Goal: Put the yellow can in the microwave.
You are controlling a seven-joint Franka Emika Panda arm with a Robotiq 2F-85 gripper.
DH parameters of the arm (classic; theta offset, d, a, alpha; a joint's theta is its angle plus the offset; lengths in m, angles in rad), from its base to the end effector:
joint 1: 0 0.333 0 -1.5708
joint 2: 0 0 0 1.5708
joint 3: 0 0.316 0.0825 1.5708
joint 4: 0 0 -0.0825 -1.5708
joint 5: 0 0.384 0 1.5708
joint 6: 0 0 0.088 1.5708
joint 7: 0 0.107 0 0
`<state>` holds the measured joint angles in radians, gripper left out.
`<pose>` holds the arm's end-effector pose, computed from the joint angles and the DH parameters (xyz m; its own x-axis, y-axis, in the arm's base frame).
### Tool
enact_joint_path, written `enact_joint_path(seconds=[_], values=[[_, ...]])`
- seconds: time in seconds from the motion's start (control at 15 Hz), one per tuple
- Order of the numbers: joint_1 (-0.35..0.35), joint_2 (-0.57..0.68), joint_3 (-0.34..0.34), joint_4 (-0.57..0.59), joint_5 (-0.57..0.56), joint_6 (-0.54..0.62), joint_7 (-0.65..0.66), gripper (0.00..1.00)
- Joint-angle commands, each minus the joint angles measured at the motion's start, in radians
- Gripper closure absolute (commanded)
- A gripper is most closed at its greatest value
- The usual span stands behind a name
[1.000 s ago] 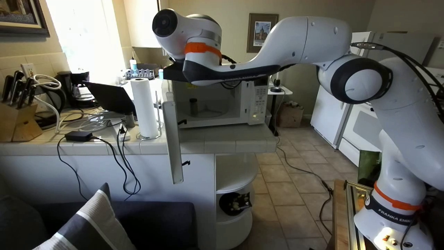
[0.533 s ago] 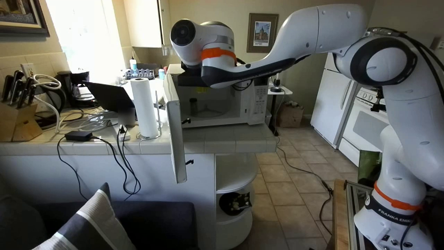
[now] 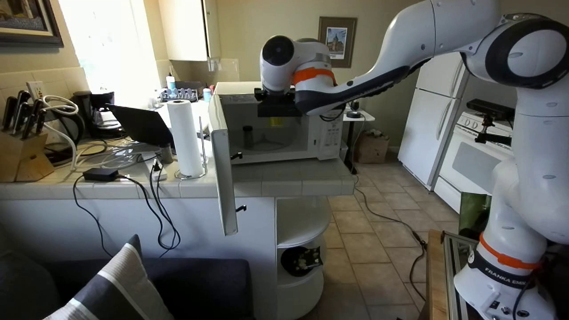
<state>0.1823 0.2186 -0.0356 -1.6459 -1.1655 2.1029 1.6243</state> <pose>0.6586 0.0553 0.5362 0.2765 -0.3753 0.8847 -0.8207 -0.5712 0.0142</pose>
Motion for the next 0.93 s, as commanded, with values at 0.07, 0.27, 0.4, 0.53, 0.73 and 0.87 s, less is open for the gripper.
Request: enact_joint_path(seconds=[0.07, 0.27, 0.4, 0.53, 0.73, 0.87], values=[[-0.077, -0.158, 0.014, -0.248, -0.076, 0.166, 0.027, 0.62], [-0.109, -0.190, 0.012, -0.317, -0.107, 0.231, 0.031, 0.62], [-0.123, -0.204, 0.012, -0.349, -0.133, 0.262, 0.033, 0.62], [-0.130, -0.205, 0.015, -0.356, -0.126, 0.238, 0.034, 0.62], [-0.135, -0.175, 0.019, -0.331, -0.099, 0.238, 0.006, 0.37], [-0.135, -0.175, 0.019, -0.331, -0.099, 0.238, 0.006, 0.37]])
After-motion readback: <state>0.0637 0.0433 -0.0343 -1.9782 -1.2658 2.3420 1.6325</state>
